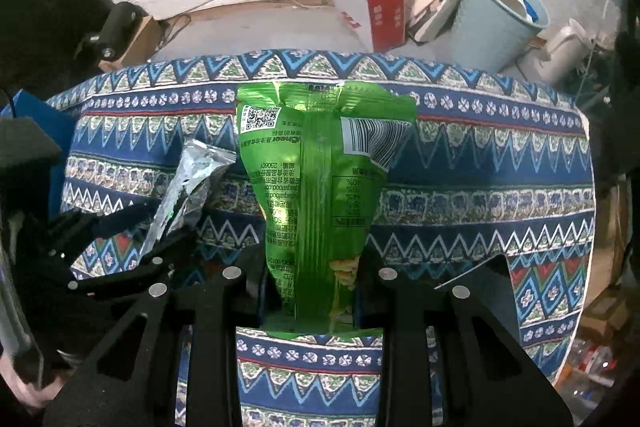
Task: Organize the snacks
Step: 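Grasp the silver foil packet with the left tool while the right tool grasps the green bag, then carry the silver packet over the box with the left tool while the right tool carries the green bag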
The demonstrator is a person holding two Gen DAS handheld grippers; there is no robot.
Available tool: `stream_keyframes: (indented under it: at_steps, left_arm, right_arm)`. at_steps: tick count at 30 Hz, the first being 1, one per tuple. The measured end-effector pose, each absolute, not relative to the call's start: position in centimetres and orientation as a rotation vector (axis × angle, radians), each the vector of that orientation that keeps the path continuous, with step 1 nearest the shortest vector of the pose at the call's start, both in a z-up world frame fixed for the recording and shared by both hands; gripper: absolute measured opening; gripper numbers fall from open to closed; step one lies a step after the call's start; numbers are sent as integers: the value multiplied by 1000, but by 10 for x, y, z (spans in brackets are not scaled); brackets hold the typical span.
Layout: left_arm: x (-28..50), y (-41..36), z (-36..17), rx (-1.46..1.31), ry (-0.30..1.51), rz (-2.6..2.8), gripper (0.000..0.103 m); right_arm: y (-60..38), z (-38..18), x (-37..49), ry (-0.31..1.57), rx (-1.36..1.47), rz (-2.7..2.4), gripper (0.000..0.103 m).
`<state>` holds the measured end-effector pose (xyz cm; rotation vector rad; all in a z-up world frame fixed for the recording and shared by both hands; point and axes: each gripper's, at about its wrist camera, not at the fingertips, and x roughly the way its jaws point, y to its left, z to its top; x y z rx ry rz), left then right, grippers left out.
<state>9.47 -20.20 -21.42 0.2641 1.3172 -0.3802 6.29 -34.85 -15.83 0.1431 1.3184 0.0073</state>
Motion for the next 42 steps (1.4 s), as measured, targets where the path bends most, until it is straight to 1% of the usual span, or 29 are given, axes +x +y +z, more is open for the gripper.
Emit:
stream_keyframes:
  at_steps: [1, 9, 27, 42]
  left_arm:
    - [93, -200, -213, 267, 1318, -380, 26]
    - [93, -184, -198, 311, 1272, -332, 26]
    - [67, -106, -116, 222, 1154, -280, 26]
    - [55, -51, -63, 151, 1070, -266, 26]
  right_arm:
    - [-347, -157, 63, 1315, 133, 6, 28]
    - [-329, -143, 64, 1274, 51, 24, 28]
    - [-275, -92, 67, 1157, -7, 145, 28]
    - [-215, -63, 64, 1087, -55, 279, 28]
